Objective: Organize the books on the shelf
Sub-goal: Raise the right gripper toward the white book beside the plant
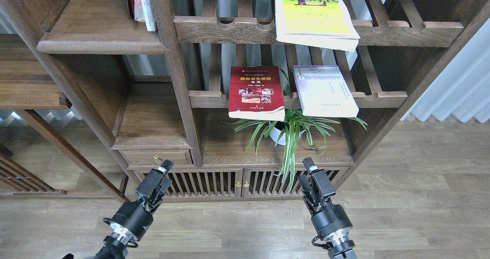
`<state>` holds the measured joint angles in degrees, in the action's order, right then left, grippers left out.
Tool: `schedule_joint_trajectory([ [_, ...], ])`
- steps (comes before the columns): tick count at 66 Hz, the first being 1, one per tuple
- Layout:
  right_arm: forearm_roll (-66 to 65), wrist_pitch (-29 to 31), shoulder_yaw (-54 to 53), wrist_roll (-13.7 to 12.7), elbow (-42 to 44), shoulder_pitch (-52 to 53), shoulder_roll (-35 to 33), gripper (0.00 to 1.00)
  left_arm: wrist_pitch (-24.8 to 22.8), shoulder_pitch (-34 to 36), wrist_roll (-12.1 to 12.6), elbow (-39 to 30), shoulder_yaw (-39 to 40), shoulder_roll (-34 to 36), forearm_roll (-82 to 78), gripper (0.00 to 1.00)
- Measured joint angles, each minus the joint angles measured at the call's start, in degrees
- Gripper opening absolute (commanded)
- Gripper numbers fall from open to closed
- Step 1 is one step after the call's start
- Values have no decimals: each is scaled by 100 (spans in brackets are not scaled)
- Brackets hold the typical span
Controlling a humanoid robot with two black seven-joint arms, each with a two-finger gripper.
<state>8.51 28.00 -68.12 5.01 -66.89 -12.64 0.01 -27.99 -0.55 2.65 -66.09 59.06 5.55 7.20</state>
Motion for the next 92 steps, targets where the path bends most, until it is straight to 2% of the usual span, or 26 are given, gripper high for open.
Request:
schedule_joint_trajectory([
  [27, 233, 0, -525, 38, 87, 125, -1, 99, 0, 61, 7, 14, -20, -35, -6, 100],
  [35, 319, 0, -339, 354, 24, 136, -1, 99, 0, 50, 7, 19, -15, -35, -8, 100],
  [36, 341, 0, -175, 665, -1, 164, 0, 99, -1, 57, 7, 42, -11, -35, -8, 100],
  [43, 347, 0, 80, 1138, -13, 227, 0, 99, -3, 79, 7, 94, 1, -31, -8, 100],
  [46, 344, 0, 195, 1253, -16, 254, 0, 99, -3, 85, 7, 119, 7, -30, -8, 100],
  [62, 337, 0, 620, 1430, -17, 446, -1, 99, -3, 106, 7, 182, -2, -59, -8, 100],
  [74, 351, 0, 650, 1714, -14, 812, -1, 99, -3, 109, 7, 205, 8, -68, -8, 100],
  [92, 426, 0, 675, 1757, 67, 1169, -1, 99, -3, 117, 5, 210, 64, -65, -8, 100],
])
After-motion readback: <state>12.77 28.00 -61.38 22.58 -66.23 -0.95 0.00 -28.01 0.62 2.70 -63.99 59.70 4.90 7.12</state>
